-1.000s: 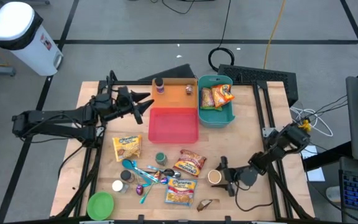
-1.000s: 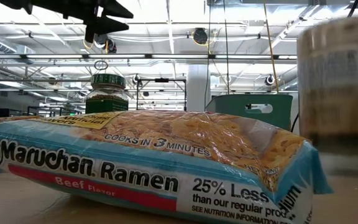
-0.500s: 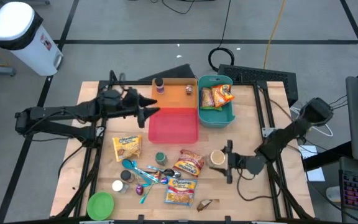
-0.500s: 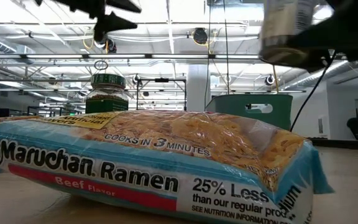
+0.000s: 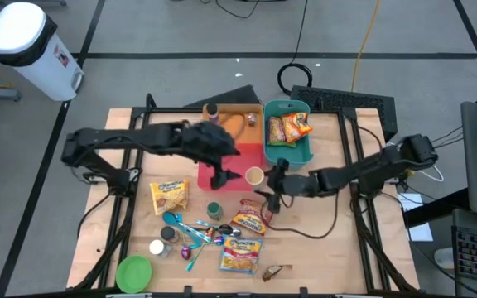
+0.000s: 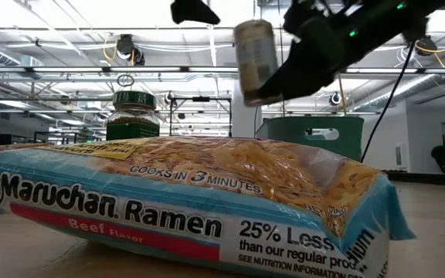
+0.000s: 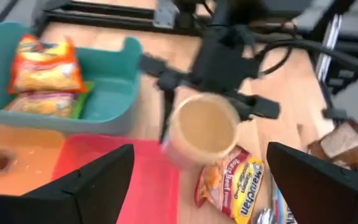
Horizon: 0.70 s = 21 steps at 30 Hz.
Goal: Pick & Place Food Item
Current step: Put the gold spice bottle into the orange bin
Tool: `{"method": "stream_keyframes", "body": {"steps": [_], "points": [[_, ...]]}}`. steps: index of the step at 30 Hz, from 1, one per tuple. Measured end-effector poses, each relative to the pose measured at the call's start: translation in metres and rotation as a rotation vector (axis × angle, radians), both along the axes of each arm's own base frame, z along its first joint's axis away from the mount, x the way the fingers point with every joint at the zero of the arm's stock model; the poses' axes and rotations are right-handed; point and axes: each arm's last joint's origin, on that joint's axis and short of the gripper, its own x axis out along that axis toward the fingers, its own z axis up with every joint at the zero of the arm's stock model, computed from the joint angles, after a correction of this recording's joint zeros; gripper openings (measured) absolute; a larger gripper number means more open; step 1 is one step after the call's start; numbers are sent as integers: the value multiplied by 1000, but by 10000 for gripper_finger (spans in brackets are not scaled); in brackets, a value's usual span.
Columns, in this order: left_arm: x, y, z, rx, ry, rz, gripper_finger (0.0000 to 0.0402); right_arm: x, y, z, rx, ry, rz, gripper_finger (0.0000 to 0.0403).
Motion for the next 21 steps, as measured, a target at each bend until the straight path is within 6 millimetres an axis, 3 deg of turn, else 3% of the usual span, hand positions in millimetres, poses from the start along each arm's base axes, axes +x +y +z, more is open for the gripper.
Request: {"method": "stream_keyframes", "body": {"steps": [5, 13, 21], "points": [[27, -11, -23, 65, 66, -78, 376, 9, -11, -13, 1, 25, -33, 259], [49, -13, -54, 134, 149, -53, 377, 11, -12, -10, -15, -1, -23, 259], [54, -11, -56, 183, 128, -26, 377, 10, -10, -10, 1, 3, 1, 259]]}}
